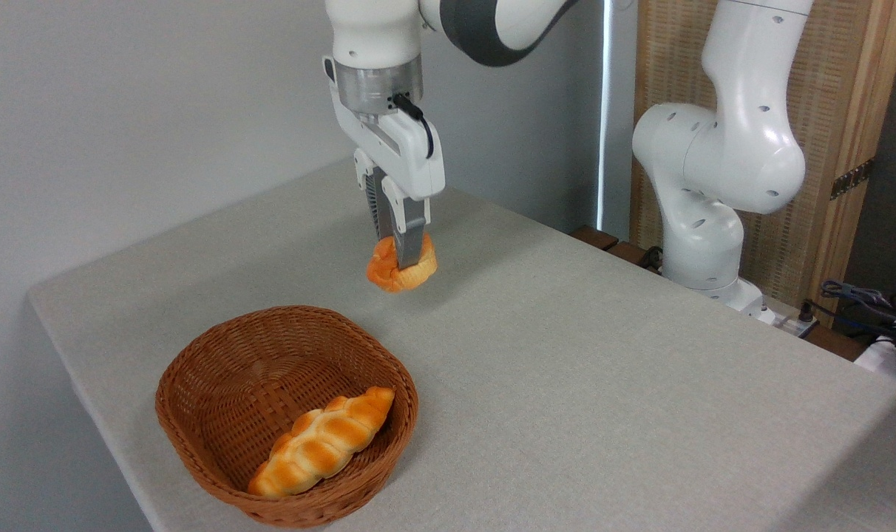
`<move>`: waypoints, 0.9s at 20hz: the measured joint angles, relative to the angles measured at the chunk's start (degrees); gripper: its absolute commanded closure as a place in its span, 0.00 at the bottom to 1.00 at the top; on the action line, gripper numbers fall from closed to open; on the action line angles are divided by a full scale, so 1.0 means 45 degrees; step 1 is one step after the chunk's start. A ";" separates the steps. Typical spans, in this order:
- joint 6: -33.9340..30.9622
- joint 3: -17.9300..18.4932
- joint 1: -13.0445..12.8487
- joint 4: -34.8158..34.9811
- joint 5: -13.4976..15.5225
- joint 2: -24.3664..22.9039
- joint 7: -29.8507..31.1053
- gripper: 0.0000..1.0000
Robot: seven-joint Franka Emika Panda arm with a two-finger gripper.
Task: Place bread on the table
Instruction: 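Lift the bun out of the basket and carry it beside the basket, then lower the bun onto the table and open the gripper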
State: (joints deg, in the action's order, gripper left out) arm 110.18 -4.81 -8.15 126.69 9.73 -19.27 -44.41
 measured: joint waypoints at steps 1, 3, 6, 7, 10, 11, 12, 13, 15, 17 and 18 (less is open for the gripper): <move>0.0374 0.0000 -0.0006 0.0244 0.0000 0.0002 -0.0025 0.41; 0.0877 0.0000 -0.0067 0.0698 -0.0074 0.0021 -0.0063 0.35; 0.1053 -0.0001 -0.0271 0.1108 -0.0191 0.0062 -0.0065 0.28; 0.1064 -0.0001 -0.0324 0.1166 -0.0203 0.0081 -0.0065 0.24; 0.1068 0.0000 -0.0390 0.1223 -0.0213 0.0142 -0.0065 0.09; 0.1069 0.0000 -0.0397 0.1226 -0.0213 0.0171 -0.0065 0.02; 0.1069 0.0000 -0.0400 0.1227 -0.0213 0.0200 -0.0065 0.00; 0.1070 0.0000 -0.0402 0.1227 -0.0213 0.0228 -0.0065 0.00; 0.1072 0.0000 -0.0403 0.1227 -0.0213 0.0265 -0.0065 0.00; 0.1073 0.0000 -0.0404 0.1227 -0.0214 0.0276 -0.0065 0.00; 0.1073 0.0000 -0.0404 0.1227 -0.0214 0.0276 -0.0065 0.00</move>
State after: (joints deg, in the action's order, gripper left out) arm 115.00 -4.81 -9.97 132.21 8.77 -18.03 -44.70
